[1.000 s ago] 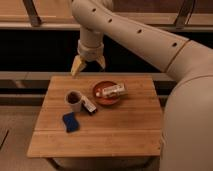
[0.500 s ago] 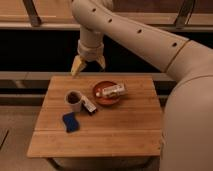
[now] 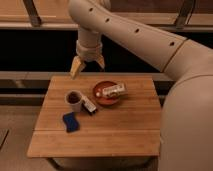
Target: Move the arm in a circular motion
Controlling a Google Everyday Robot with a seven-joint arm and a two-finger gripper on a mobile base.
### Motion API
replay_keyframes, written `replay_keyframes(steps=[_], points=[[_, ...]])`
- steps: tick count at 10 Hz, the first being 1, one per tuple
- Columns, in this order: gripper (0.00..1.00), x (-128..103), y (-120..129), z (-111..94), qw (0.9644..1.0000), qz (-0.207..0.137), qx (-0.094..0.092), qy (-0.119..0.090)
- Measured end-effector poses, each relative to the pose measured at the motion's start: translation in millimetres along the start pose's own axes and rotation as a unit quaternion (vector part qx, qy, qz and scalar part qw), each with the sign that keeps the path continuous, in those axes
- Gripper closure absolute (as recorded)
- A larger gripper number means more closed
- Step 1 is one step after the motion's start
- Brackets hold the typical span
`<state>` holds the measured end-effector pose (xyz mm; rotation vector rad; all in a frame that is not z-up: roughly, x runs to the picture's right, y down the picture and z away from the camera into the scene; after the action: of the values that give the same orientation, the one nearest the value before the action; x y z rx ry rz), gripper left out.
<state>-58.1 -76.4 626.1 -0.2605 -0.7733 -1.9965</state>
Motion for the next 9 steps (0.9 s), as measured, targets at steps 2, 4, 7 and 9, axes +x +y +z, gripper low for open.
replay_keyframes(steps=[2, 4, 7, 9], points=[[0.20, -3.2, 42.0, 3.7, 0.9989, 0.046, -0.005, -0.001], [0.20, 9.1, 84.4, 4.0, 0.9968, 0.075, -0.013, 0.023], [0.20, 31.9, 117.9, 9.2, 0.9960, 0.064, -0.013, 0.060], [0.20, 39.7, 134.7, 24.4, 0.9964, 0.052, -0.004, 0.068]])
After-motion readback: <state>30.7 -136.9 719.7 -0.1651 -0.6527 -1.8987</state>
